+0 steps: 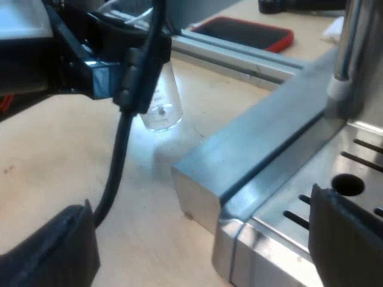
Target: Pour the beans into the coffee machine
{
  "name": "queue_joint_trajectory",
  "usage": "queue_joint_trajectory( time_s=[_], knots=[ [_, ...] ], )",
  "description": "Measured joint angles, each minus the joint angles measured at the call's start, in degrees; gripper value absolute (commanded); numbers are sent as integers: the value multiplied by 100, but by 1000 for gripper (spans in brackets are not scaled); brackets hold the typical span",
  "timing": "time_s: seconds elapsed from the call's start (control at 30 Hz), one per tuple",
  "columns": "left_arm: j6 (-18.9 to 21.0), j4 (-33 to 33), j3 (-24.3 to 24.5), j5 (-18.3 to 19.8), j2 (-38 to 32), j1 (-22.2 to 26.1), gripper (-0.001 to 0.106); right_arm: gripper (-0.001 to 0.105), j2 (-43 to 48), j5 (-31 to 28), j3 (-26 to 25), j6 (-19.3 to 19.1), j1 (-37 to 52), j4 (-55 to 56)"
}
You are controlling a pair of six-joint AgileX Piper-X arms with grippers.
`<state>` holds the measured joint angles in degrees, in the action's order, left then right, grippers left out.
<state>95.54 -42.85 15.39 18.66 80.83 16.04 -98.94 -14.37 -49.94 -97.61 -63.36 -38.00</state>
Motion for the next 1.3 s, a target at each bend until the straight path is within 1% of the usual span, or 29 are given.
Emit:
queue_joint_trajectory(
  time_s=[0.07, 0.17, 0.23, 0.3, 0.33, 0.5, 0.6, 0.7, 0.77, 0.83, 0.87, 0.9, 0.93, 1.0, 1.07, 1.13, 1.23, 1.27, 1.3],
  knots=[
    [0, -60, 61, 4, 219, 0, 1, 74, -30, 0, -14, 0, 41, 0],
    [8, -347, 96, 4, 329, 0, 19, 74, -27, 0, -11, 0, 95, 0],
    [18, -410, 164, 4, 328, 0, 37, 74, -27, 0, -11, 43, 129, 0],
    [14, -389, 166, 4, 328, 0, 47, 74, -27, 0, -11, 127, 161, 0],
    [24, -345, 166, -8, 328, 0, 50, 74, -27, 0, -11, 132, 161, 0],
    [22, -182, 166, -5, 328, 0, 50, 74, -27, 0, -11, 158, 174, 0],
    [22, 26, 262, -5, 328, 0, 50, 74, -27, 0, -11, 157, 174, 0],
    [27, 367, 418, -5, 328, 0, 50, 74, -27, 0, -11, 157, 174, 0],
    [27, 631, 529, -5, 328, 0, 53, 74, -27, 0, -11, 157, 174, 0],
    [27, 1264, 756, -5, 328, 0, 59, 74, -27, 0, -11, 157, 174, 0],
    [6, 1351, 797, -5, 328, 0, 60, 74, -27, 0, -11, 157, 174, 0],
    [10, 1628, 933, -47, 328, 0, 62, 74, -27, 0, -11, 157, 174, 0],
    [-23, 1992, 1041, -55, 328, 0, 63, 74, -27, 0, -11, 157, 174, 0],
    [-90, 2395, 1116, -75, 328, 0, 63, 74, -27, 0, -11, 157, 174, 0],
    [-115, 2622, 1138, -75, 328, 0, 63, 74, -27, 0, -11, 178, 174, 0],
    [-121, 2993, 1173, -75, 328, 0, 63, 74, -27, 0, -11, 200, 174, 0],
    [-121, 3331, 1169, -75, 286, 0, 63, 74, -27, 0, -11, 201, 174, 0],
    [-121, 3331, 1169, -75, 280, 0, 63, 74, -27, 0, -11, 201, 174, 11],
    [-121, 3590, 1169, -75, 195, 0, 63, 74, -27, 0, -11, 201, 174, 37]
  ],
)
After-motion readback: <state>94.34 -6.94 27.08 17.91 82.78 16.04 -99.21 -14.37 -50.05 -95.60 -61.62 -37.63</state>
